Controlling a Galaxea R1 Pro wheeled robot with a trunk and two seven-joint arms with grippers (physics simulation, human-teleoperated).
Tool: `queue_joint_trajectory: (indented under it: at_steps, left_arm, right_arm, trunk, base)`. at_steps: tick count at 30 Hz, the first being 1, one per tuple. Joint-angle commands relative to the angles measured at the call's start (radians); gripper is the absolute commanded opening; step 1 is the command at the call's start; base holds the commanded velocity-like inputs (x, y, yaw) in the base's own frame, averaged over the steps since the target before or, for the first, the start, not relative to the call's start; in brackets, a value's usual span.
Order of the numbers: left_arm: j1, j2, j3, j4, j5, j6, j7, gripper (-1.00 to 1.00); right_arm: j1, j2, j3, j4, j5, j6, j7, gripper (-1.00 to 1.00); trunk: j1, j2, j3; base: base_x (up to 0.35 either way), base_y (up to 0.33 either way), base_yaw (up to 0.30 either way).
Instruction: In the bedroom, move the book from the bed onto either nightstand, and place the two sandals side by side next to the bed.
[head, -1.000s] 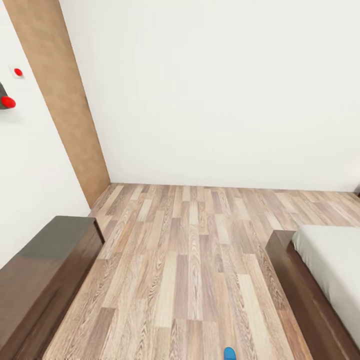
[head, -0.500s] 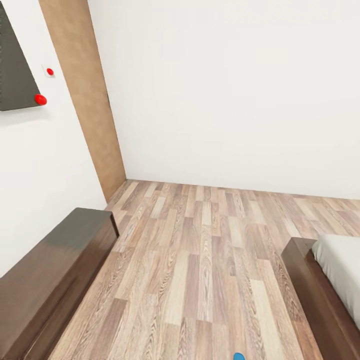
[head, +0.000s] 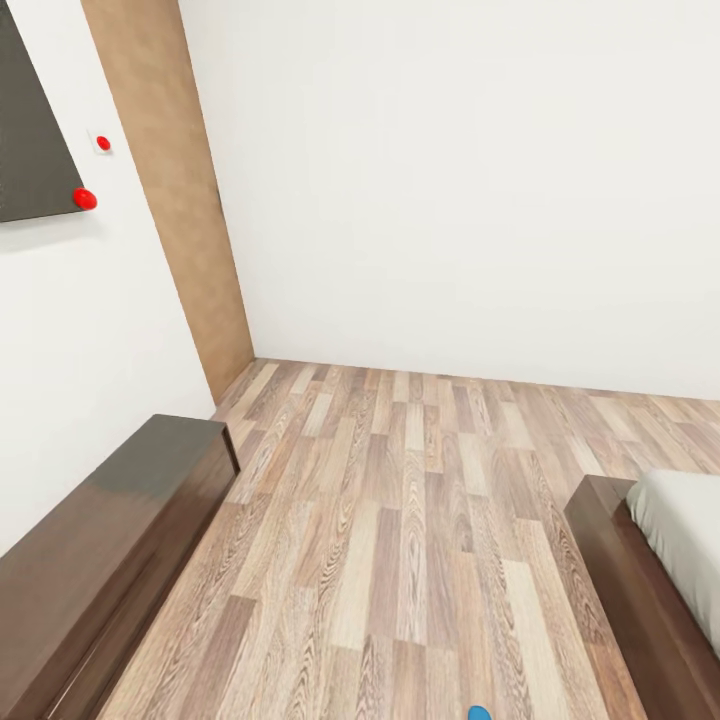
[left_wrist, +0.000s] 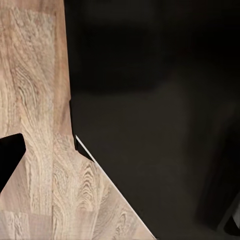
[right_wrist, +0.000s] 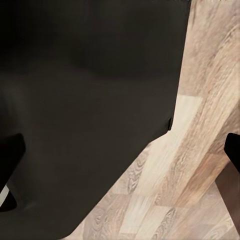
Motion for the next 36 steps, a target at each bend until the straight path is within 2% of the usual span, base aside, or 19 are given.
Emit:
queue_joint_trajectory:
  at_steps: [1,12,21,26,29,36]
  left_arm:
    - [0.001,0.000,0.004,-0.006,0.000,-0.001,0.000,1.00]
    - [0.001,-0.001,0.006,-0.046,0.000,0.000,-0.001,1.00]
    - [0.001,0.004,0.012,-0.080,0.009,0.001,-0.002,1.00]
    - [0.001,0.013,0.049,-0.120,0.060,0.004,-0.008,1.00]
    - [0.001,0.029,0.068,-0.137,0.097,0.007,-0.011,1.00]
    - [0.001,0.063,0.086,-0.186,0.153,0.012,-0.028,1.00]
  right_arm:
    - [0.000,-0.001,0.000,0.000,0.000,0.000,0.000,1.00]
    - [0.000,-0.035,0.002,-0.001,0.002,0.000,0.002,1.00]
    - [0.000,-0.045,0.004,-0.006,0.003,-0.001,0.003,1.00]
    - [0.000,-0.060,0.004,-0.033,0.003,-0.002,0.002,1.00]
    - [0.000,-0.069,0.004,-0.057,0.002,-0.002,0.000,1.00]
    - [0.000,-0.105,0.001,-0.149,-0.003,0.001,-0.001,1.00]
  trunk:
    - [0.000,0.000,0.000]
    - [0.000,0.000,0.000]
    - [0.000,0.000,0.000]
    - [0.000,0.000,0.000]
    - [0.000,0.000,0.000]
    - [0.000,0.000,0.000]
  base:
    - [0.000,0.000,0.004]
    - [0.000,0.000,0.001]
    - [0.000,0.000,0.000]
    - [0.000,0.000,0.000]
    - [0.000,0.000,0.000]
    - [0.000,0.000,0.000]
